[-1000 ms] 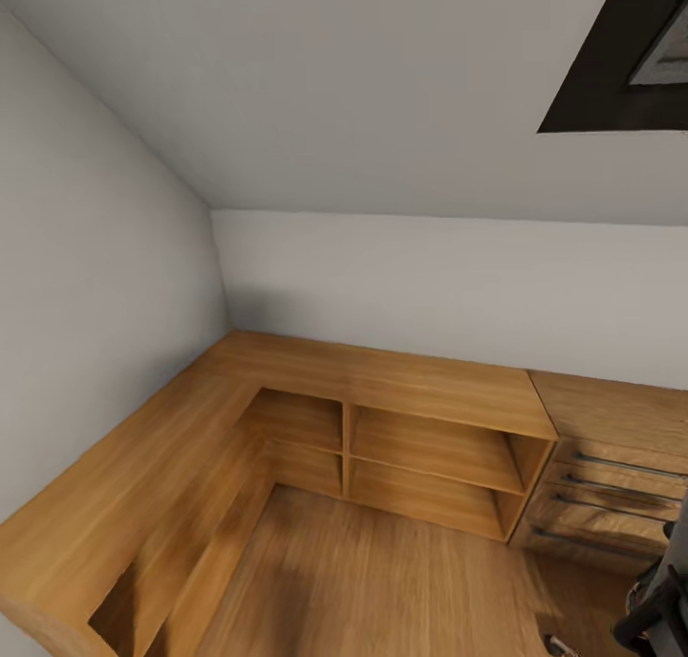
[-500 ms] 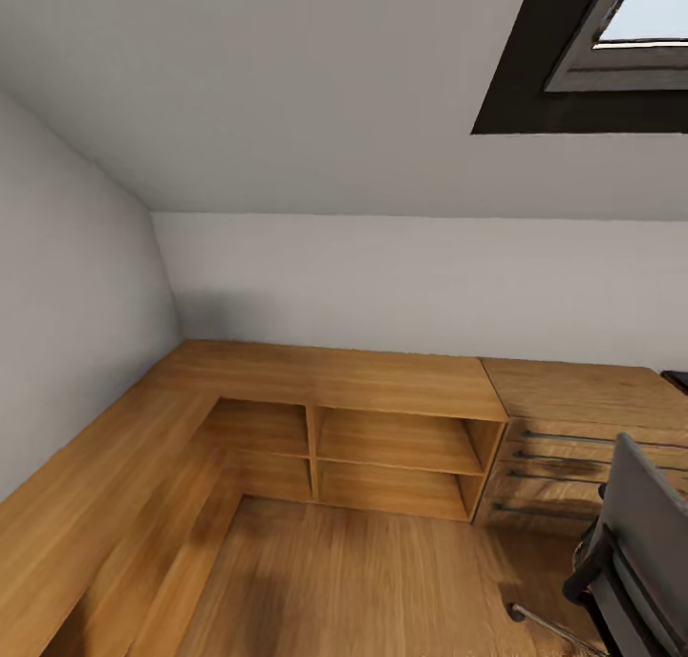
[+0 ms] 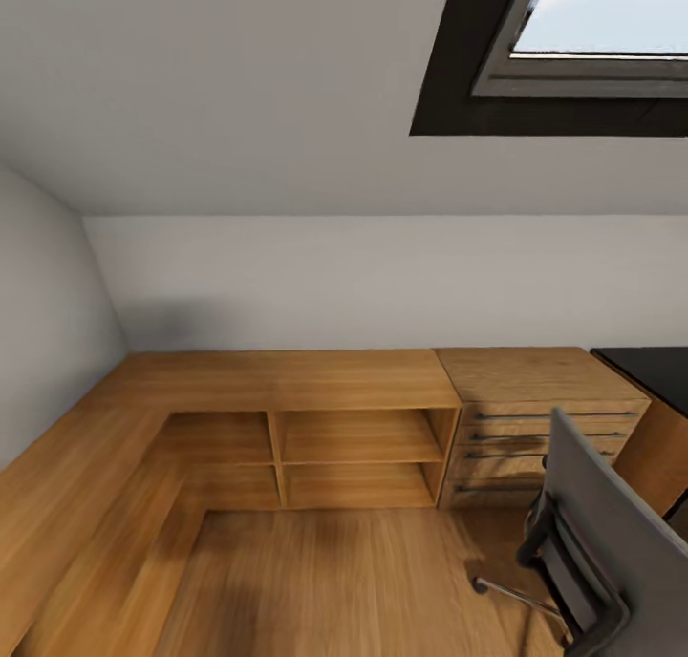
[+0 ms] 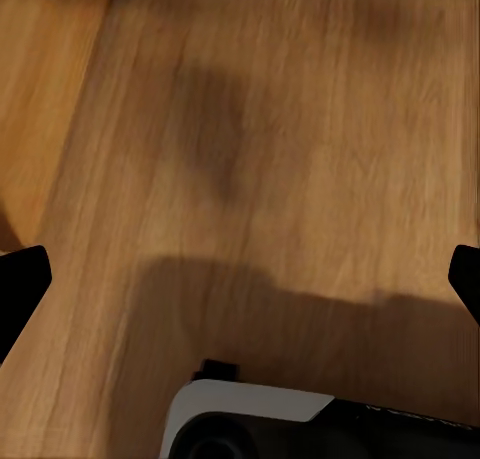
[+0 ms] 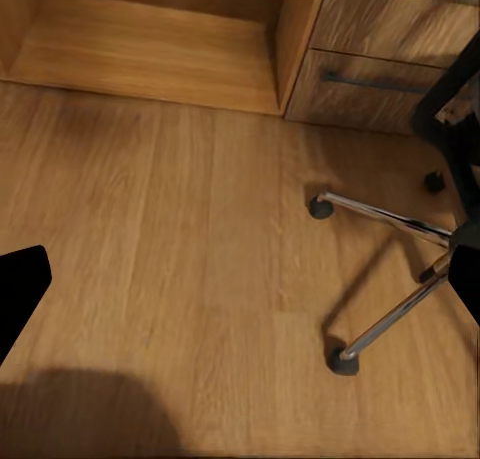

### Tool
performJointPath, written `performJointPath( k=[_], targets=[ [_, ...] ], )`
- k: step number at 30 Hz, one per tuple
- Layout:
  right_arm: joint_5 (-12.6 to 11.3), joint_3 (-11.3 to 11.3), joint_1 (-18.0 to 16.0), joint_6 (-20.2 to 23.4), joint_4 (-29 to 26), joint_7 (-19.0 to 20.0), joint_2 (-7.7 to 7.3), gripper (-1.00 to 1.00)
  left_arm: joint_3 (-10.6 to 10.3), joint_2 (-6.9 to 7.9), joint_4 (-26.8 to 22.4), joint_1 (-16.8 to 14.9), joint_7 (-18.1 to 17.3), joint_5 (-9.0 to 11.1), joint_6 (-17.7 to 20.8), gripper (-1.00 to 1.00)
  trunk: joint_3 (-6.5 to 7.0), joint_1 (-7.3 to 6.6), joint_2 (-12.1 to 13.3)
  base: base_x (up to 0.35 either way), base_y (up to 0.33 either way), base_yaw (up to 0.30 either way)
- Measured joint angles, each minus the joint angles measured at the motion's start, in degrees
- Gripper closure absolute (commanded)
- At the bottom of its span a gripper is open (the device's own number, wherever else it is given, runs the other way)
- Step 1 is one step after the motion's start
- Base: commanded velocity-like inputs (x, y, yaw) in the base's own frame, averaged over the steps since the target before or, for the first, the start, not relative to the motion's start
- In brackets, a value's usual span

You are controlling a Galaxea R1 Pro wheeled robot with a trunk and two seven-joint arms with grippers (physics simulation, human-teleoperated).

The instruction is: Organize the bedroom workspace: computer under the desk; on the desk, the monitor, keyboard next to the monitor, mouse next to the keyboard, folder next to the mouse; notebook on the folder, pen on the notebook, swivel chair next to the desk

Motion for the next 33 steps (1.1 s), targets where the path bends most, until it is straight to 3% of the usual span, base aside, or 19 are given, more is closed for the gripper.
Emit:
performJointPath(
  k=[10, 14, 25, 33],
  targets=[
    [0.1, 0.1, 0.0, 0.1, 0.0, 0.8, 0.08, -1.0, 0.0, 0.0, 0.0, 0.0, 0.0, 0.0, 0.0, -1.0, 0.0, 0.0, 0.0, 0.0, 0.0, -0.298],
    [0.0, 0.2, 0.0, 4.0, 0.0, 1.7, 0.19, -1.0, 0.0, 0.0, 0.0, 0.0, 0.0, 0.0, 0.0, -1.0, 0.0, 0.0, 0.0, 0.0, 0.0, -0.298],
    [0.1, 0.3, 0.0, 8.1, -0.2, 1.8, 0.43, -1.0, 0.0, 0.0, 0.0, 0.0, 0.0, 0.0, 0.0, -1.0, 0.0, 0.0, 0.0, 0.0, 0.0, -0.298],
    [0.2, 0.3, 0.0, 8.3, -0.2, 1.8, 0.3, -1.0, 0.0, 0.0, 0.0, 0.0, 0.0, 0.0, 0.1, -1.0, 0.0, 0.0, 0.0, 0.0, 0.0, -0.298]
  ],
)
